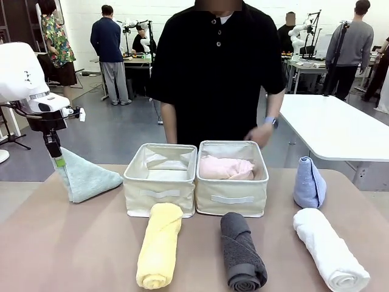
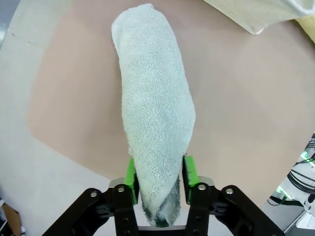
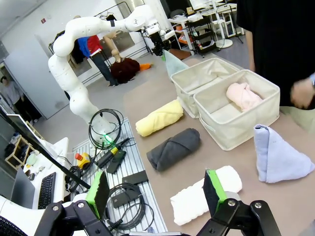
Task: Sort the towels based on their folding style.
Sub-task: Pick up one triangle-folded towel and place it in the left Fabric basket.
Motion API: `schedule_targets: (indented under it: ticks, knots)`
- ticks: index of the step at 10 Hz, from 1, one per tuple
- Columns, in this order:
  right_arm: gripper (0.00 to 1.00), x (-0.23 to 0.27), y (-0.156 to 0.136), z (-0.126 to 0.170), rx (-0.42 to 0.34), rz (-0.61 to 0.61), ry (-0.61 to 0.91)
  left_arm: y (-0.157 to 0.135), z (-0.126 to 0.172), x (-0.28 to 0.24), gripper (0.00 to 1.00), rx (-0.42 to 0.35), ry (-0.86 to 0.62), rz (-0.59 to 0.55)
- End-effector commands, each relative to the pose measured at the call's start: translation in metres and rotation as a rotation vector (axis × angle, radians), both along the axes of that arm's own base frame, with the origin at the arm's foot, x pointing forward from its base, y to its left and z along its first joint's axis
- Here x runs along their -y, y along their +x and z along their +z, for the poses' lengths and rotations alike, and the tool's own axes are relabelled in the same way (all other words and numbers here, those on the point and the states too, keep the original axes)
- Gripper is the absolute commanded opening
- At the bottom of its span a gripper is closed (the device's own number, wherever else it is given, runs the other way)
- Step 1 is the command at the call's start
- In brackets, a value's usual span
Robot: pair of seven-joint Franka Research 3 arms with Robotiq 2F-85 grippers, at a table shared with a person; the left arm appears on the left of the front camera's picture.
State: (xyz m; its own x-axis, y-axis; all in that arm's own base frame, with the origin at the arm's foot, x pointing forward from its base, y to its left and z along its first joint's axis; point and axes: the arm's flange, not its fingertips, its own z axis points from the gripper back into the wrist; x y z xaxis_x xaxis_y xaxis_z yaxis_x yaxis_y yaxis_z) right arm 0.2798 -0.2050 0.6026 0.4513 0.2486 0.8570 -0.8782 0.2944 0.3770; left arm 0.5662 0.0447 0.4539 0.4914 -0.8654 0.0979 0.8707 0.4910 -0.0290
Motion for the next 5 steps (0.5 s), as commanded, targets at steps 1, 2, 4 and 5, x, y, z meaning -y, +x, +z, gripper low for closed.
schedule_targets:
  ticks: [1,2,4,5]
  knots:
    - [1.0,0.0012,0.0011,0.0019,0.021,0.007,0.02,-0.0058,0.0024,-0.0022,0.0,0.029,-0.025,-0.012]
    - [1.0,0.0012,0.0011,0.0019,0.021,0.007,0.02,-0.006,0.0027,-0.0026,0.0,0.029,-0.03,-0.011]
    - [1.0,0.0012,0.0011,0.0019,0.021,0.007,0.02,-0.0066,0.0074,-0.0038,0.0,0.035,-0.031,-0.006]
    - [1.0,0.0012,0.0011,0.0019,0.021,0.007,0.02,-0.0081,0.0099,-0.0049,0.0,0.036,-0.041,-0.006]
